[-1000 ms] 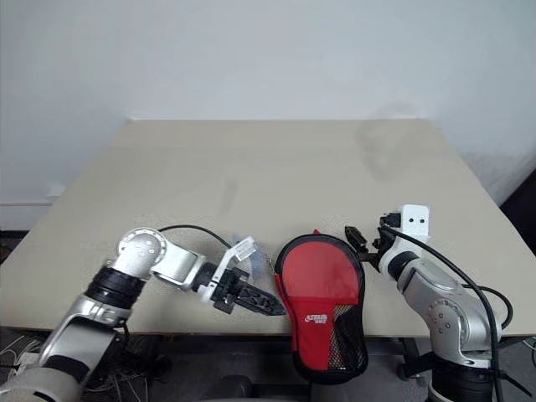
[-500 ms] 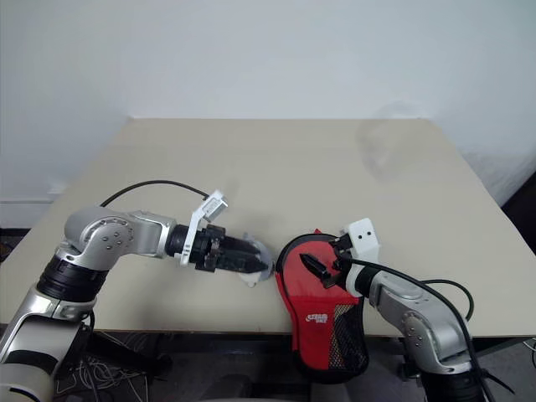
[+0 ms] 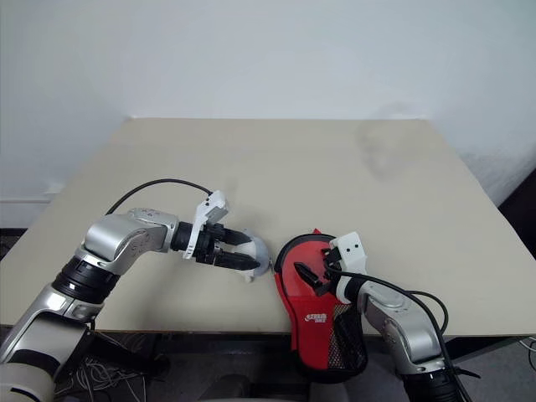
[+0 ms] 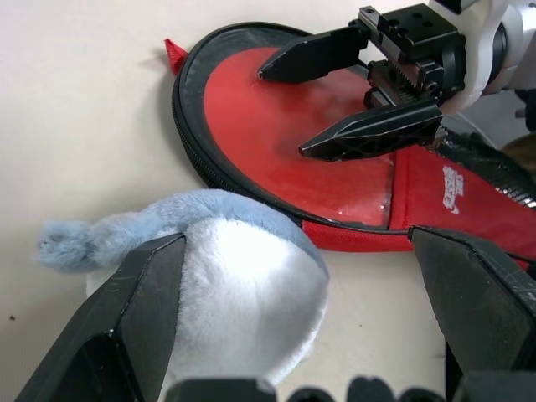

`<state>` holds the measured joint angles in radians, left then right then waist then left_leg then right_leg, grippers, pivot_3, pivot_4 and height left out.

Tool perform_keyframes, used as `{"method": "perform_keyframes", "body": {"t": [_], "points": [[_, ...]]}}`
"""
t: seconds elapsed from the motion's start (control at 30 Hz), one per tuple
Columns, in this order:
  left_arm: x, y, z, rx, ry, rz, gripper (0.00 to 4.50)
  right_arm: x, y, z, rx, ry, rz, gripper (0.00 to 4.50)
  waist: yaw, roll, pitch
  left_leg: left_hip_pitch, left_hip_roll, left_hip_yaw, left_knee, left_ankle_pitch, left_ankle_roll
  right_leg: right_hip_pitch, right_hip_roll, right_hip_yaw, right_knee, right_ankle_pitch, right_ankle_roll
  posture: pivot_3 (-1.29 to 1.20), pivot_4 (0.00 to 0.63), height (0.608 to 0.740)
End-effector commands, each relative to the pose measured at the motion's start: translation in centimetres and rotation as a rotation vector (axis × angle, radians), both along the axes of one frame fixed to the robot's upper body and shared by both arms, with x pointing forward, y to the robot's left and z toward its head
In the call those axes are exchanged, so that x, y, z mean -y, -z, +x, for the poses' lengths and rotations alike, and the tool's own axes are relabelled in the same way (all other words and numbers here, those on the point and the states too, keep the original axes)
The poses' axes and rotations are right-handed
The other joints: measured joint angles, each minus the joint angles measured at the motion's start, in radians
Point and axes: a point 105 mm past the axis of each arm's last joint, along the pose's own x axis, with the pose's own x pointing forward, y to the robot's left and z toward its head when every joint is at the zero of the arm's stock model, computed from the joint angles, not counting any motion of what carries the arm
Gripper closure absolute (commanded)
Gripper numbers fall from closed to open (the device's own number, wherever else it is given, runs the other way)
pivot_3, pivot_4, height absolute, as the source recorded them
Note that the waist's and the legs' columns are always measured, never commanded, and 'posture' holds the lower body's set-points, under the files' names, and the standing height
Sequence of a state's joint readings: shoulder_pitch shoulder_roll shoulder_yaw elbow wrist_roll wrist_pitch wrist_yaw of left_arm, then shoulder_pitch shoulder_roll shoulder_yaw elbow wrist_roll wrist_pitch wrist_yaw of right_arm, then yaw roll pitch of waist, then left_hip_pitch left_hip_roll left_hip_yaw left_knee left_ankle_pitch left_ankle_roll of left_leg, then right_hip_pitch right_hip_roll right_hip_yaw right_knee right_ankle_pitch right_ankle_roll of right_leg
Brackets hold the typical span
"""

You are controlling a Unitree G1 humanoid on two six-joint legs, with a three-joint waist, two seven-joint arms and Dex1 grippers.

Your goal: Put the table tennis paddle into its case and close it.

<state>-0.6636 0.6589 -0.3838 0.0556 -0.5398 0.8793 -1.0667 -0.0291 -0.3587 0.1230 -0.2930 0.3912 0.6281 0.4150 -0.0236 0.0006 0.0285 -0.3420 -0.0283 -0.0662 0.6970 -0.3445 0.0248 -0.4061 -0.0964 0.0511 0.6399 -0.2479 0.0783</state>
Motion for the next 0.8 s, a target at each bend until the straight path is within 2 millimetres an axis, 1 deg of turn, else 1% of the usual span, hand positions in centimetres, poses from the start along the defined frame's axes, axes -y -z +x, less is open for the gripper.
{"method": "perform_keyframes", "body": {"t": [0.03, 0.2, 0.3, 0.4, 0.43, 0.6, 0.7, 0.8], "points": [[-0.8, 0.1, 0.4, 0.076, 0.012, 0.057, 0.06, -0.6, 2.0, -0.5, -0.067, -0.018, -0.016, 0.00, -0.001, -0.001, 0.000, 0.000, 0.000, 0.000, 0.000, 0.000, 0.000, 0.000, 0.000, 0.000, 0.000, 0.000, 0.000, 0.00, 0.000, 0.716], [-2.4, -0.6, 1.6, 0.200, 0.024, 0.128, 0.06, -0.6, 3.0, -0.6, -0.079, -0.013, -0.057, 0.00, -0.001, -0.003, -0.002, 0.001, 0.001, 0.000, 0.000, 0.000, 0.000, 0.000, 0.001, 0.000, 0.001, 0.000, 0.000, 0.00, 0.000, 0.716], [-2.9, -1.2, 2.1, 0.228, 0.021, 0.120, 0.06, -0.6, 3.4, -0.6, -0.081, -0.011, -0.068, 0.00, 0.000, -0.007, -0.004, 0.001, 0.002, 0.000, 0.000, 0.000, 0.000, 0.001, 0.002, 0.000, 0.001, 0.000, 0.000, 0.00, 0.000, 0.716], [-3.2, -1.2, 2.8, 0.240, -0.007, 0.109, 0.02, -0.7, 3.5, -0.5, -0.080, -0.006, -0.066, 0.00, 0.000, -0.011, -0.007, 0.001, 0.002, 0.000, 0.001, 0.000, 0.000, 0.001, 0.002, 0.000, 0.001, 0.000, 0.000, 0.00, 0.000, 0.716], [-3.1, -0.9, 2.8, 0.235, -0.004, 0.107, 0.02, -0.7, 3.5, -0.5, -0.080, -0.004, -0.067, 0.00, 0.000, -0.012, -0.007, 0.001, 0.002, -0.001, 0.001, 0.000, 0.000, 0.001, 0.002, 0.000, 0.001, 0.000, 0.000, 0.00, 0.000, 0.716], [-2.2, 1.4, 2.3, 0.166, 0.020, 0.130, 0.02, -0.6, 3.8, -0.5, -0.089, -0.001, -0.080, 0.00, 0.000, -0.014, -0.009, 0.001, 0.002, -0.001, 0.001, 0.000, 0.000, 0.002, 0.002, -0.001, 0.001, 0.000, 0.000, 0.00, 0.000, 0.716], [-0.9, 2.6, 1.9, 0.058, 0.026, 0.091, 0.02, -0.3, 4.0, -0.4, -0.100, 0.003, -0.094, 0.00, 0.000, -0.015, -0.011, 0.002, 0.002, -0.001, 0.001, 0.000, 0.000, 0.002, 0.002, -0.001, 0.001, 0.000, 0.000, 0.00, 0.000, 0.716], [-0.5, 3.7, 1.6, 0.022, 0.040, 0.107, 0.02, -0.2, 4.1, -0.4, -0.103, 0.004, -0.104, 0.00, 0.000, -0.016, -0.011, 0.002, 0.002, -0.001, 0.002, 0.000, 0.000, 0.003, 0.002, -0.001, 0.001, 0.000, 0.000, 0.00, 0.000, 0.716]]}}
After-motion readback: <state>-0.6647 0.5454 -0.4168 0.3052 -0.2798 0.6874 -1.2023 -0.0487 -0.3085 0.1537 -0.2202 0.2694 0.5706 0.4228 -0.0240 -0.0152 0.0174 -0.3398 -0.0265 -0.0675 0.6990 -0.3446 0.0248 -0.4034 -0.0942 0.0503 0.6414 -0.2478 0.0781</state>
